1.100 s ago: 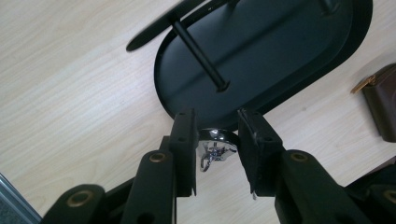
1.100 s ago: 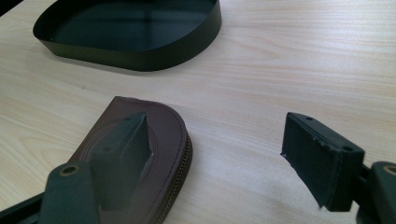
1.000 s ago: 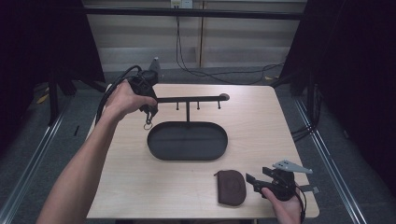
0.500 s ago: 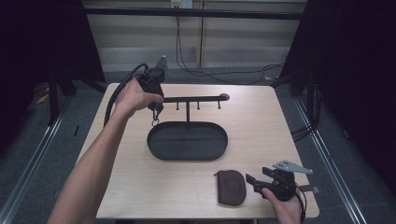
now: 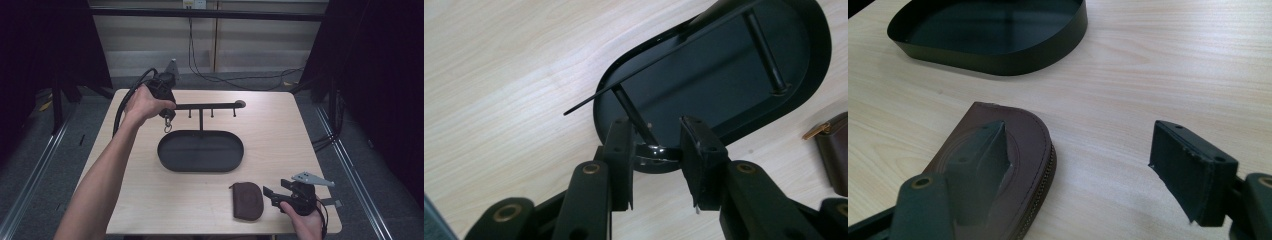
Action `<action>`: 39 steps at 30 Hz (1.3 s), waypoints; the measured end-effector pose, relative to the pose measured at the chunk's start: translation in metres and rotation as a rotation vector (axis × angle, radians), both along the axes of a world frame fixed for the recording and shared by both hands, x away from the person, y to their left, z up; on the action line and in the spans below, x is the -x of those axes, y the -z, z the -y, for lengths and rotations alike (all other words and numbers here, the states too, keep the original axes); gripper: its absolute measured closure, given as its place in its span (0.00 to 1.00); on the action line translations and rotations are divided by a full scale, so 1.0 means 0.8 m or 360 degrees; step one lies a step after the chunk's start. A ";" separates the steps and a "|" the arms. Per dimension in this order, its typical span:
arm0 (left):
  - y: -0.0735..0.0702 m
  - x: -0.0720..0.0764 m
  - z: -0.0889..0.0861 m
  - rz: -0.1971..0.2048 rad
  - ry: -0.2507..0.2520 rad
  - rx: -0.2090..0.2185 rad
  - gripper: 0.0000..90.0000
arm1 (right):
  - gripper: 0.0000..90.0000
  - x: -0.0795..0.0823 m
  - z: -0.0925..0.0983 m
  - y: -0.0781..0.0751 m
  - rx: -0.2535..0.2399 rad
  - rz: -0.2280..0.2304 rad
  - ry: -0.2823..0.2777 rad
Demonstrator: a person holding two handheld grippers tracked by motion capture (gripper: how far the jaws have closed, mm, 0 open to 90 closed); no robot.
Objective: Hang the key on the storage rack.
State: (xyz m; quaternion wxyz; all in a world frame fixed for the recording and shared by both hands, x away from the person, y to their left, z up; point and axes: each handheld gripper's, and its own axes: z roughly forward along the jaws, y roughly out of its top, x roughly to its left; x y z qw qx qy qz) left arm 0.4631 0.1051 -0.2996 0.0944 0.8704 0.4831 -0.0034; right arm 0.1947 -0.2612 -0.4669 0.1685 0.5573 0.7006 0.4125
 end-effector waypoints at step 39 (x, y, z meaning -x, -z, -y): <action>0.015 0.059 -0.094 0.0231 0.0053 0.0332 0.26 | 0.26 -0.004 0.000 0.002 -0.0006 -0.0022 0.0018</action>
